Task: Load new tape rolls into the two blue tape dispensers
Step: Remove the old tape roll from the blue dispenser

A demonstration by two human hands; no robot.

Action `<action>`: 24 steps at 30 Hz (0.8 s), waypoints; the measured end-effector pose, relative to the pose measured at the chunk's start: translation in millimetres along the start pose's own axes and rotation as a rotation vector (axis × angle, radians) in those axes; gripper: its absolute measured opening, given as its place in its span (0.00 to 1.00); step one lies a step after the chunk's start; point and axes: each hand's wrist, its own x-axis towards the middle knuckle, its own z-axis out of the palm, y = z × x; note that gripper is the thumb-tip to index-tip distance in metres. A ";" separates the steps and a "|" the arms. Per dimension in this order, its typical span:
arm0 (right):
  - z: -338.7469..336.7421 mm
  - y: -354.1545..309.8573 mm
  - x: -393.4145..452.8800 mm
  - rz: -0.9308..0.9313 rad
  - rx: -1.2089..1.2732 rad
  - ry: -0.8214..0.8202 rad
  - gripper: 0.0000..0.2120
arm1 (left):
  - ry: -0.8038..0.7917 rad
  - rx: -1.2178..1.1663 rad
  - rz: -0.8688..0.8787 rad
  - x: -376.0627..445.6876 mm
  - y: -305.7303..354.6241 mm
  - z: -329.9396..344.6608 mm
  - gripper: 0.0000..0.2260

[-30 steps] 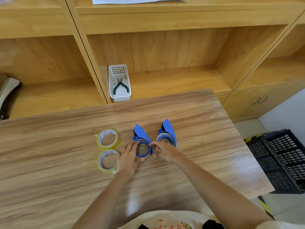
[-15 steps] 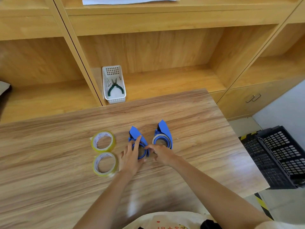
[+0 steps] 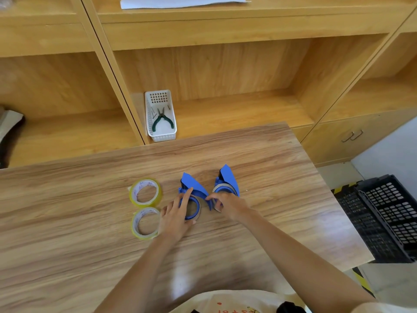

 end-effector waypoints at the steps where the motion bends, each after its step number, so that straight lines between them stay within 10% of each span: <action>1: 0.3 -1.2 0.7 0.000 0.002 0.004 0.21 | -0.001 0.001 0.001 0.1 0.7 -0.1 0.46; 24: -3.4 -13.6 2.5 -0.083 0.217 -0.012 0.12 | 0.308 -0.123 0.139 -28.0 2.9 -10.0 0.47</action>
